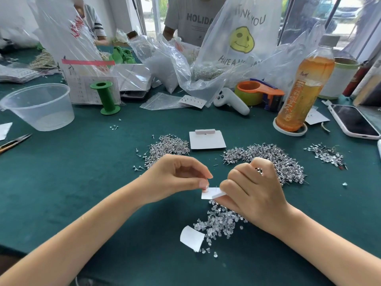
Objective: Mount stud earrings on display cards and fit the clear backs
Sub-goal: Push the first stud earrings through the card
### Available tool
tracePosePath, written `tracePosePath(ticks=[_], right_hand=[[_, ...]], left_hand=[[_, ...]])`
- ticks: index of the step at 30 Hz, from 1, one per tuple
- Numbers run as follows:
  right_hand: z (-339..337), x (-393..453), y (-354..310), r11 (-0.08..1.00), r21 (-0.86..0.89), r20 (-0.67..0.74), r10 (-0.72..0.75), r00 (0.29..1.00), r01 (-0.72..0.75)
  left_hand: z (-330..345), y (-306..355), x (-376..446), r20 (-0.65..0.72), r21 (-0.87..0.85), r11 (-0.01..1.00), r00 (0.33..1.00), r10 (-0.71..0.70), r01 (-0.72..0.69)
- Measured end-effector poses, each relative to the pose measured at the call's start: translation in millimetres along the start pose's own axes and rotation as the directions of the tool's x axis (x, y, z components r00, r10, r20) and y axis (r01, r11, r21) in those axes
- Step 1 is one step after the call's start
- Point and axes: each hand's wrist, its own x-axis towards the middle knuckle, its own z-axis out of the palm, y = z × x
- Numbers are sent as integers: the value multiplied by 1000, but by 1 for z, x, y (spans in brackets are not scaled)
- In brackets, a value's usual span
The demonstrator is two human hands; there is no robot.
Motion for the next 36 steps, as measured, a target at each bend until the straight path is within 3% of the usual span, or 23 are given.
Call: tracePosePath(ticks=[18, 36], right_hand=[[-1, 0, -1, 998, -35, 0, -47, 999, 47], [-2, 1, -2, 999, -20, -3, -33, 999, 33]], left_hand=[[6, -3, -1, -46, 79, 997, 999, 19, -15], [6, -6, -1, -2, 99, 994, 999, 40, -40]])
